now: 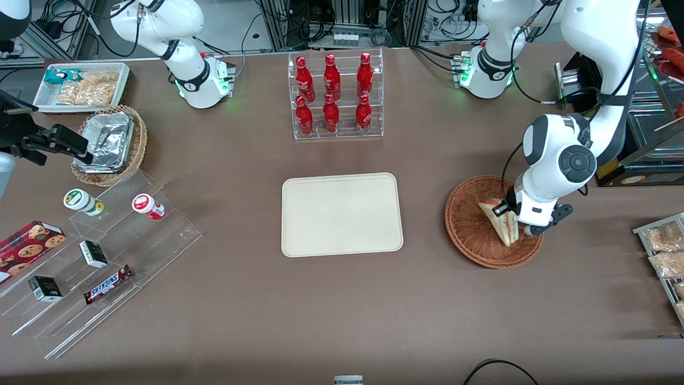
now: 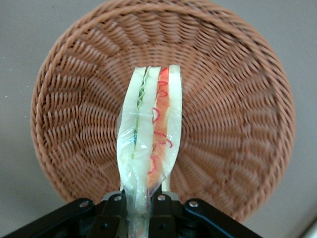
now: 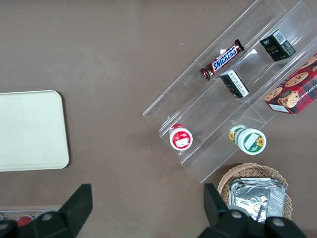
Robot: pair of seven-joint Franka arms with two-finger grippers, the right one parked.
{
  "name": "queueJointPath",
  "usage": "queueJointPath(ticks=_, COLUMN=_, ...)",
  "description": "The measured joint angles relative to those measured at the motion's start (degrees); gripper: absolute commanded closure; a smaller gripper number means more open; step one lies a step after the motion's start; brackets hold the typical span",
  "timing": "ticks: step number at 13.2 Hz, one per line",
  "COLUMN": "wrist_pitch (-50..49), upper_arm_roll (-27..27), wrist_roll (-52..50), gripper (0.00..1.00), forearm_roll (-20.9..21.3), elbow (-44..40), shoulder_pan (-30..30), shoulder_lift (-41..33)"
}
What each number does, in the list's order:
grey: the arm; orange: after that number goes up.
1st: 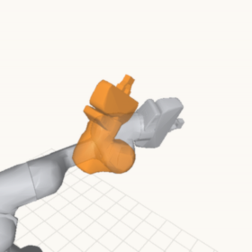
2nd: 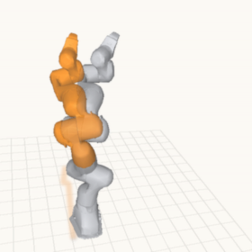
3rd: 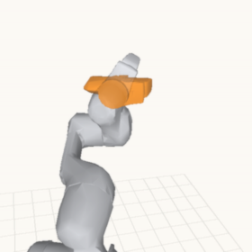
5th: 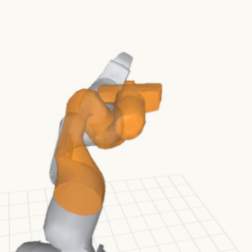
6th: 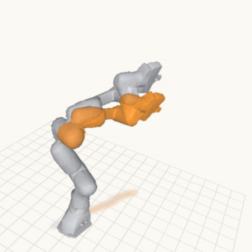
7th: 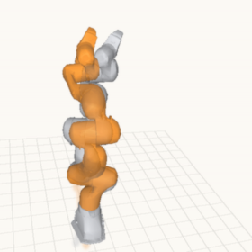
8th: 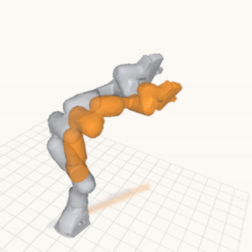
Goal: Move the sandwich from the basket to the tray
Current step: 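Lower the open left gripper around the wrapped sandwich and close it, then lift the sandwich and carry it with the left gripper over the tray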
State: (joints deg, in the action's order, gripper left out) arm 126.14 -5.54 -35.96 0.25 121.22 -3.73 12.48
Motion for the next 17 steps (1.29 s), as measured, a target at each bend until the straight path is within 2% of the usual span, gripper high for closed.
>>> queueJointPath(ticks=3, wrist_pitch=-11.44, upper_arm_roll=-4.61, wrist_roll=2.87, gripper=0.99, forearm_roll=0.03, elbow=-6.88, shoulder_pan=-0.19, shoulder_lift=-0.15)
queueJointPath(ticks=8, wrist_pitch=-12.25, upper_arm_roll=-14.81, wrist_roll=2.02, gripper=1.0, forearm_roll=1.16, elbow=-12.18, shoulder_pan=-0.51, shoulder_lift=2.88)
queueJointPath(ticks=11, wrist_pitch=-10.71, upper_arm_roll=-20.97, wrist_roll=-7.47, gripper=1.0, forearm_roll=7.72, elbow=-16.02, shoulder_pan=-2.38, shoulder_lift=7.55)
queueJointPath(ticks=13, wrist_pitch=-10.32, upper_arm_roll=-21.58, wrist_roll=-13.12, gripper=1.0, forearm_roll=10.09, elbow=-20.22, shoulder_pan=-6.8, shoulder_lift=11.56)
queueJointPath(ticks=17, wrist_pitch=-10.19, upper_arm_roll=-21.63, wrist_roll=-19.16, gripper=1.0, forearm_roll=11.13, elbow=-28.97, shoulder_pan=-14.33, shoulder_lift=19.17)
